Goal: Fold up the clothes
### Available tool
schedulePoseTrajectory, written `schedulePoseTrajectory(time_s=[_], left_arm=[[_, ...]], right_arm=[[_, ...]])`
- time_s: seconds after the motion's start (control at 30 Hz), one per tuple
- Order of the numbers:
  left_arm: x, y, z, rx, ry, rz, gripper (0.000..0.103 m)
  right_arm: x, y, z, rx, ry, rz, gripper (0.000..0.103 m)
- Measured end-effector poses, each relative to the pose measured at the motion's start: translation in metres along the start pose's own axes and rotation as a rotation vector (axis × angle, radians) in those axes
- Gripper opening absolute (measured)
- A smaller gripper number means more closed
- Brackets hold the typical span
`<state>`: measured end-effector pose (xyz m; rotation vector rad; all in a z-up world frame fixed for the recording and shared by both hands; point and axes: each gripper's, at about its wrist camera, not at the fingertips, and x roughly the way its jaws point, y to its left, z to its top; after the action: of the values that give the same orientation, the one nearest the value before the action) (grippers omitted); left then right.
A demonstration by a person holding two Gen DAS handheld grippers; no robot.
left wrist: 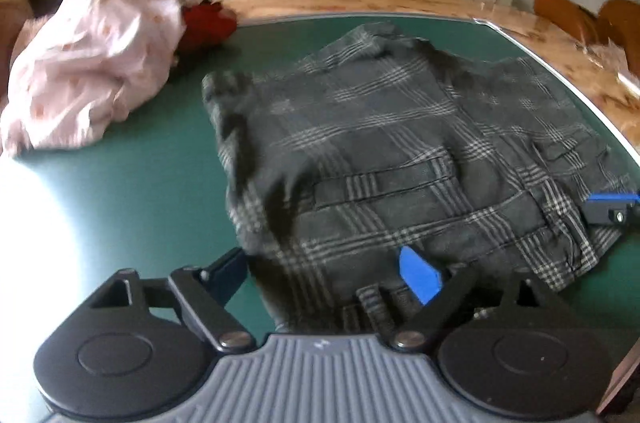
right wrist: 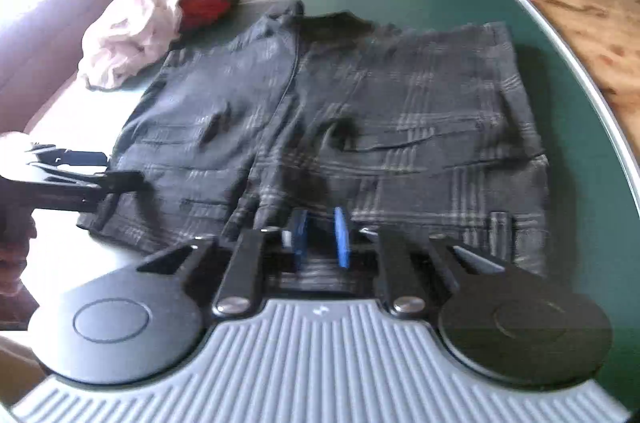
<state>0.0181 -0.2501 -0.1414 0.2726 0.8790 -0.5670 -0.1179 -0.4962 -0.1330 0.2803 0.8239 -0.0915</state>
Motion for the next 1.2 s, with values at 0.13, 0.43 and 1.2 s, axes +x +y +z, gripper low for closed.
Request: schedulePoseTrajectory(time_s=[0.13,0.43,1.2], left_arm=[[0.004,0.005,-0.004,-0.021,-0.014,0.018,0.103],[-0.010,0.018,-0.001,-0.109,0.126,0.070,0.103],[-0.159,-0.026,-0.026,-0.211,0.109,0.193,0.103]], right_arm=[[-0.002,0.002,-0.005,0.001,-0.014,-0.005,0.012],[-0.011,0.011,-0.012,0.096,0.025,-0.131,0.050],[-0.129,0.097,0.003,0.168,0.011,-0.277,0.090]])
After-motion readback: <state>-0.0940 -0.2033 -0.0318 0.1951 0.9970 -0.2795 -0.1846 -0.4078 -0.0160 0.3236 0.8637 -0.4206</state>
